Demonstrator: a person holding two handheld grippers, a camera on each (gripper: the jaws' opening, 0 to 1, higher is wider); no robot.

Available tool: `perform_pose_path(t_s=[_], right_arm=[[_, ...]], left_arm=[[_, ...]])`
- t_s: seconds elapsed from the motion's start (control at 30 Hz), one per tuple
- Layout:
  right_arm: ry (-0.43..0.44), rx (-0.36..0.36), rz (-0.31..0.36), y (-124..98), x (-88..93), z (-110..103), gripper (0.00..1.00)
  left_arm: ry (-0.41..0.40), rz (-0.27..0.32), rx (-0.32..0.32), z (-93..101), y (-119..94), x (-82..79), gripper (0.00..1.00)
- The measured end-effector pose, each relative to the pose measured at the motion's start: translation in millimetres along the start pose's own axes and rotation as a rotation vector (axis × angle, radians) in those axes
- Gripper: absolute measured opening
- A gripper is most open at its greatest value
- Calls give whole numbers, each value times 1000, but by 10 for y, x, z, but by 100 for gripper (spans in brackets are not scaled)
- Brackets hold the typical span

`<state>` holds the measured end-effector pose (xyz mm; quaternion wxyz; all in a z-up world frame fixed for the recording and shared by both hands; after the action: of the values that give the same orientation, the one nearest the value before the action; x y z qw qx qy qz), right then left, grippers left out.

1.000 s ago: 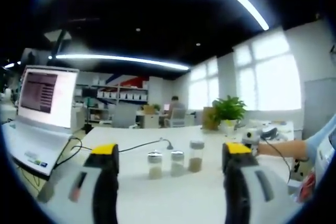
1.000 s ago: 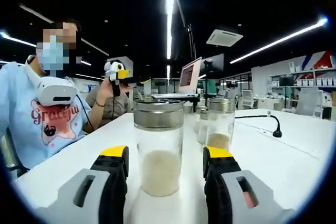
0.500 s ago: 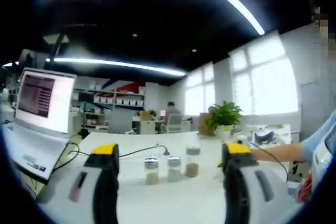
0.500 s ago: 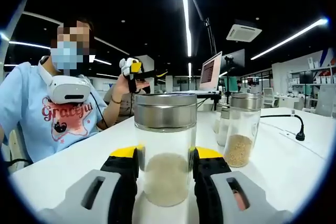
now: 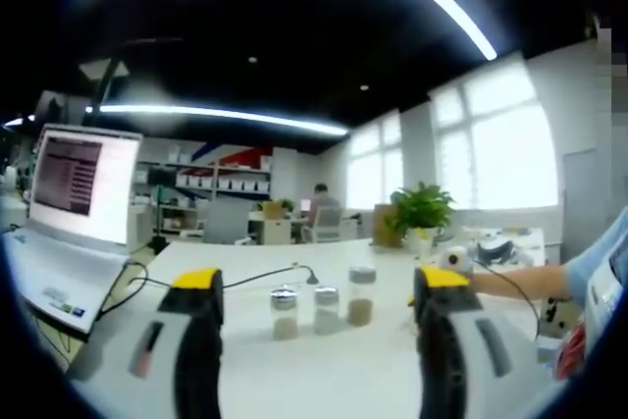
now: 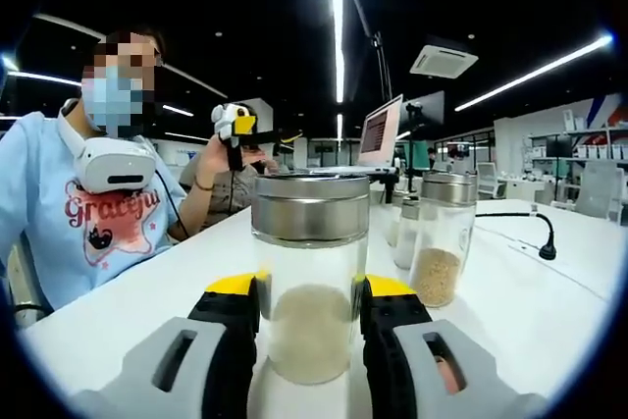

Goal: Rotate the seasoning bottle until the label or dispensing opening points toward the visible target arrow and the bottle remains upright within the marked orientation range

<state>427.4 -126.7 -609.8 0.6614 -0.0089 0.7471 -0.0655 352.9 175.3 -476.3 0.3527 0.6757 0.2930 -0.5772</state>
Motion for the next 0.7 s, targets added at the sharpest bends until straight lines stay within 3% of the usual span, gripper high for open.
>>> perform_pose_path(t_s=[0.13,0.47,0.57,0.7], right_arm=[[3,47,-5,-14,15,-7,40],[29,279,-12,-52,103,-22,39],[69,372,-26,-76,113,-21,39],[100,562,-84,-111,110,-8,39]], left_arm=[[-3,-4,-4,2,0,16,84],[-2,-20,-3,15,4,54,83],[-3,-27,-6,-1,3,65,83],[-7,-28,-8,-21,-5,62,83]])
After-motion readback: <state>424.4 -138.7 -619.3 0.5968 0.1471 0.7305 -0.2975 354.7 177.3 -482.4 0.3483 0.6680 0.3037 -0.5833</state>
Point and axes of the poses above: the point that each gripper's makers call its tool centre point, and the gripper's own axes: y roughly forward along the fingers, z roughly to its right, x roughly out of its underside, the point moved 4 cm from there along -y, roughly backward along the fingers, and after that the axes turned 7 degrees about y, right-handed, at the moved point
